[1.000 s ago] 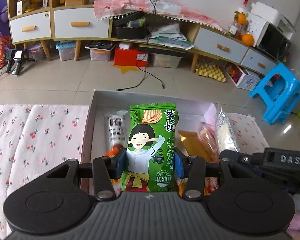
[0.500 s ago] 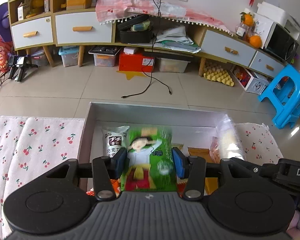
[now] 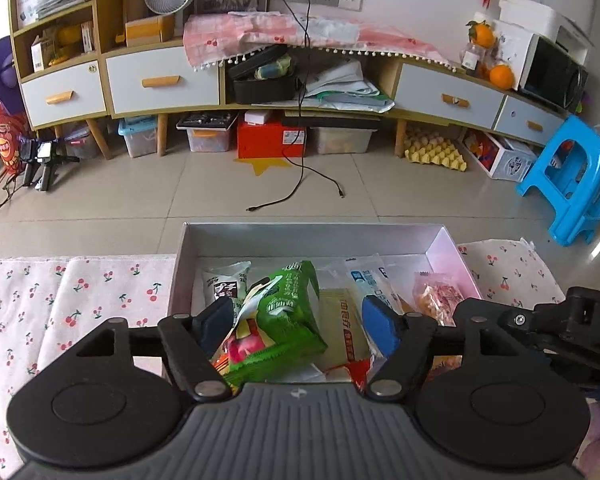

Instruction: Organize snacks

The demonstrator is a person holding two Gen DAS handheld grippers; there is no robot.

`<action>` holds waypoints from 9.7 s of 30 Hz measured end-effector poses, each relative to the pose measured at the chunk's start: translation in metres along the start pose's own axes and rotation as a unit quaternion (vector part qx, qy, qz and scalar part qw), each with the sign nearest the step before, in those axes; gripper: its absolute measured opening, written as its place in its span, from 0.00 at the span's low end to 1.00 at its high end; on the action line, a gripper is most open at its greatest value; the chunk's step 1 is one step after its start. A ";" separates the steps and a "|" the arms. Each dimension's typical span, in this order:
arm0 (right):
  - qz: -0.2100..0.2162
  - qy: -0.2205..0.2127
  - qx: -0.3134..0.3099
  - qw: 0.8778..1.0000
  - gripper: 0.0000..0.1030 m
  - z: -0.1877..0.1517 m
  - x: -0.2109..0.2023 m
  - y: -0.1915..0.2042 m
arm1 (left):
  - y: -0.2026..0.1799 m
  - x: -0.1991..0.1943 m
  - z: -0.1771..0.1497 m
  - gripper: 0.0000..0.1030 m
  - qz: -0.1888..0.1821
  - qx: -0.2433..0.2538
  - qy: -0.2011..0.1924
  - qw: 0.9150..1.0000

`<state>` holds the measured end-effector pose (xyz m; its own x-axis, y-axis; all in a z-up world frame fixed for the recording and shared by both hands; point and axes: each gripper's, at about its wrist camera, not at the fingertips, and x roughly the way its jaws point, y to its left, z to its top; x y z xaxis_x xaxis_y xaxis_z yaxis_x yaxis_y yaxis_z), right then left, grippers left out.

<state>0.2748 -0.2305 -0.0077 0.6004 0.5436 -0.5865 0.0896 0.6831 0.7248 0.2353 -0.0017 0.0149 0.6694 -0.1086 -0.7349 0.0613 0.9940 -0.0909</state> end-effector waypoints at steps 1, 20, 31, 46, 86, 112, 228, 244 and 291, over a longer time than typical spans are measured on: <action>-0.002 0.000 -0.003 1.000 0.53 0.000 -0.002 0.001 | 0.000 -0.002 -0.001 0.69 0.001 0.002 0.000 1.000; -0.053 0.018 -0.053 0.997 0.68 -0.039 -0.055 0.039 | 0.004 -0.053 -0.031 0.88 0.003 0.023 0.015 1.000; -0.087 0.028 -0.092 0.992 0.80 -0.072 -0.089 0.050 | 0.007 -0.081 -0.061 0.98 -0.003 0.029 0.029 0.999; -0.137 0.046 -0.141 0.979 0.86 -0.110 -0.102 0.028 | 0.027 -0.088 -0.107 0.99 0.011 0.005 0.037 0.999; -0.214 0.107 -0.368 0.898 1.00 -0.178 -0.087 -0.029 | -0.005 -0.054 -0.173 1.00 -0.018 0.118 0.007 0.993; -0.198 0.092 -0.384 0.897 1.00 -0.165 -0.061 -0.017 | -0.021 -0.034 -0.149 0.87 0.007 0.085 -0.014 0.996; -0.161 0.035 -0.097 0.982 0.36 -0.076 -0.067 0.021 | -0.006 -0.078 -0.103 0.46 -0.082 0.007 -0.012 0.997; -0.110 -0.009 -0.096 0.989 0.37 -0.032 -0.037 0.020 | -0.021 -0.028 -0.058 0.46 -0.064 0.024 -0.050 0.996; -0.138 0.010 -0.117 0.983 0.80 -0.074 -0.109 0.030 | -0.013 -0.093 -0.094 0.99 -0.018 0.010 0.019 1.000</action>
<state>0.1534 -0.2327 0.0514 0.5624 0.3300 -0.7582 0.0597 0.8983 0.4352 0.1027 -0.0060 0.0215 0.6382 -0.1442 -0.7563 0.0994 0.9895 -0.1047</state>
